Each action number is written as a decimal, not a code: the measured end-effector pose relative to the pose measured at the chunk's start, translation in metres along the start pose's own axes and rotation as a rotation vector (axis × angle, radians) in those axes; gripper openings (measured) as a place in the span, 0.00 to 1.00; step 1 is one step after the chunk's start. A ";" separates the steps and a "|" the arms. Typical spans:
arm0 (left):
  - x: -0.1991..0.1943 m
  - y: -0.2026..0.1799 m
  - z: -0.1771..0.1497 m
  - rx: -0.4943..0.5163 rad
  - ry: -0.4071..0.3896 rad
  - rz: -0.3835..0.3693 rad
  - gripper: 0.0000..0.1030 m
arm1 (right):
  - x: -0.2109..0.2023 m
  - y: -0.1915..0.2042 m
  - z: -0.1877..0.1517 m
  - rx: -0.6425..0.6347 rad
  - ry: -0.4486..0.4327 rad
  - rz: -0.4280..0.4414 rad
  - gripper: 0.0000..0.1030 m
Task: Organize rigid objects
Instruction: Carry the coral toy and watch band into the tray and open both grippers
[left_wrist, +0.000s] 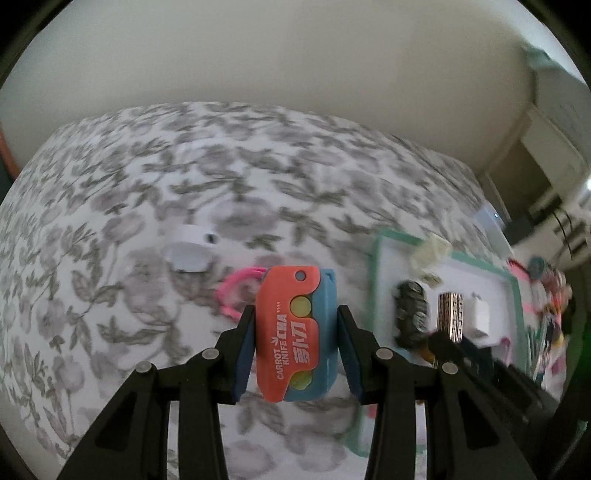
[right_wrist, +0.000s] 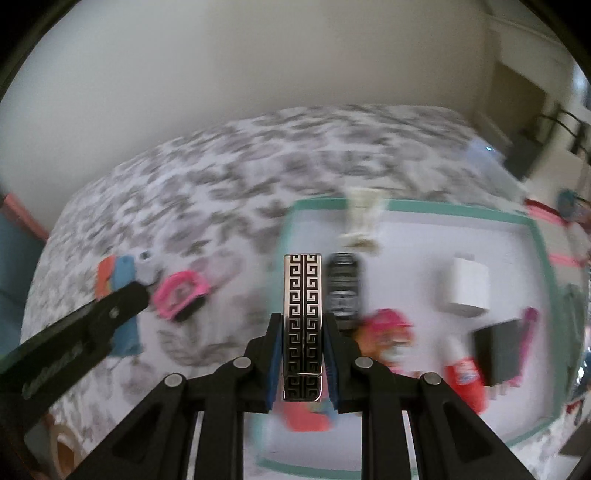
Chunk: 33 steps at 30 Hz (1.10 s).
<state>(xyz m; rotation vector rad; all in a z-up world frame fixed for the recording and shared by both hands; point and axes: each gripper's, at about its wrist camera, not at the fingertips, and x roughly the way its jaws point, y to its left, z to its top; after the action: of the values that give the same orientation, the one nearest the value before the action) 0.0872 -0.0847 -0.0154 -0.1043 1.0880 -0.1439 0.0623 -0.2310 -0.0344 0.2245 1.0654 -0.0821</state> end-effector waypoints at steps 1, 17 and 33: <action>0.001 -0.007 -0.002 0.017 0.004 -0.005 0.42 | 0.000 -0.011 0.001 0.020 0.003 -0.014 0.21; 0.021 -0.097 -0.034 0.247 0.083 -0.093 0.42 | -0.004 -0.101 -0.006 0.213 0.003 -0.128 0.22; 0.043 -0.094 -0.040 0.244 0.148 -0.128 0.42 | 0.010 -0.102 -0.013 0.209 0.056 -0.129 0.22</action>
<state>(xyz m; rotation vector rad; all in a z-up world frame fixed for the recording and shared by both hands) 0.0654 -0.1855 -0.0568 0.0574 1.2034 -0.4030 0.0383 -0.3276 -0.0641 0.3484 1.1269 -0.3054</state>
